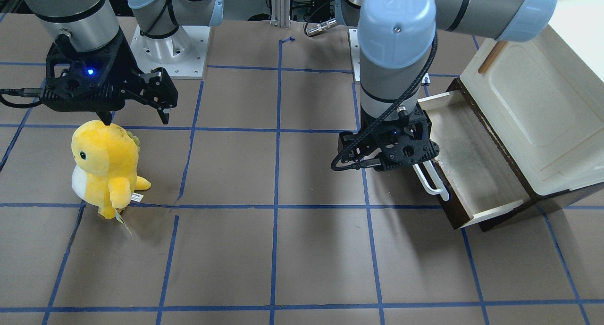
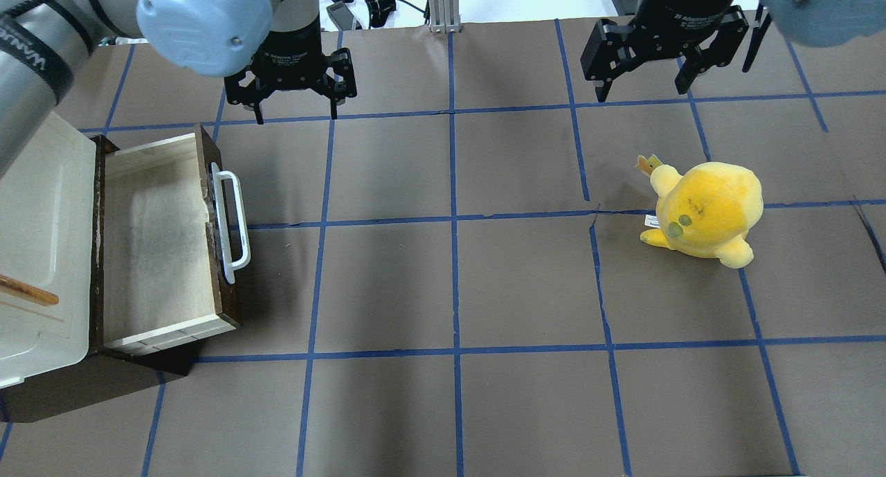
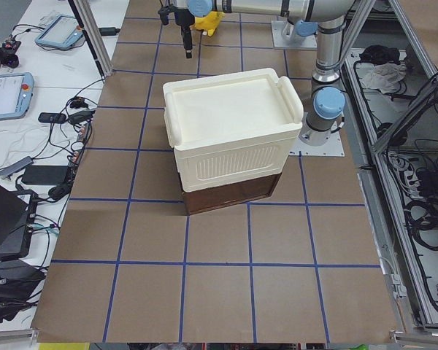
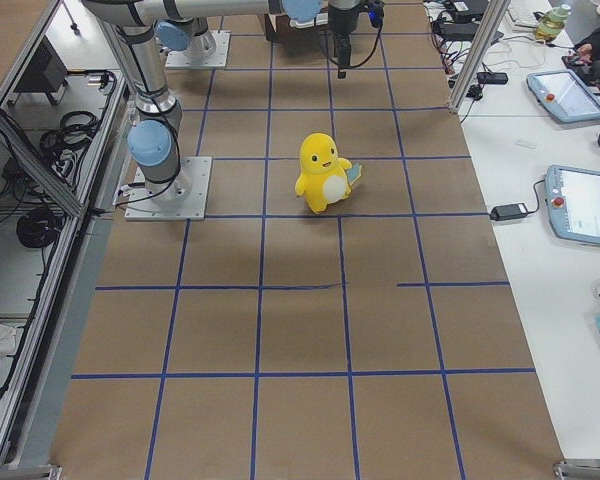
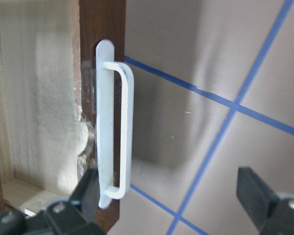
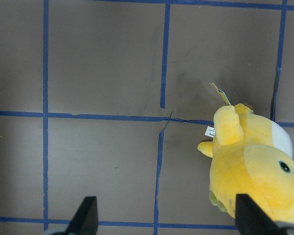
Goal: Pull drawer sideways
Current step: 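Open the left gripper and lift it away from the handle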
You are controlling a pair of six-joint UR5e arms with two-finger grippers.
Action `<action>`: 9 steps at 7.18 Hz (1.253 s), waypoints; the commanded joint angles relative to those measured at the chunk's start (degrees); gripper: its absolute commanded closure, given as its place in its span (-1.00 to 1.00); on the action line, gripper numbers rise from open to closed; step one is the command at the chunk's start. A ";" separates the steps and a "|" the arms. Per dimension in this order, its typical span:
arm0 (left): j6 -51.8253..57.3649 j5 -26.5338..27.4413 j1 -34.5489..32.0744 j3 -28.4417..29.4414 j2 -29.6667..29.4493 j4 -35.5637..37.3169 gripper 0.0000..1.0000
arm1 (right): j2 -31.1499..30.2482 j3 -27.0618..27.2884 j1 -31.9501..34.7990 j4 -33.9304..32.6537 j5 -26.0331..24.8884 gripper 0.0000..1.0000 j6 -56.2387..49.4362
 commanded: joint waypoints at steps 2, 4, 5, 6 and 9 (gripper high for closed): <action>10.05 -11.39 8.65 -0.56 5.66 0.42 -1.00 | 0.00 0.00 0.00 0.00 -0.04 -1.00 0.00; 18.75 -11.60 10.44 -3.43 9.96 -0.10 -1.00 | 0.00 0.00 0.00 0.00 0.04 -1.00 0.00; 19.12 -8.10 10.26 -6.24 11.64 0.07 -1.00 | 0.00 0.00 0.00 0.00 -0.04 -1.00 0.00; 19.29 -7.63 10.09 -9.23 12.62 1.55 -1.00 | 0.00 0.00 0.00 0.00 0.04 -1.00 0.00; 21.40 -8.15 10.44 -11.10 14.12 2.01 -1.00 | 0.00 0.00 0.00 0.00 -0.04 -1.00 -0.09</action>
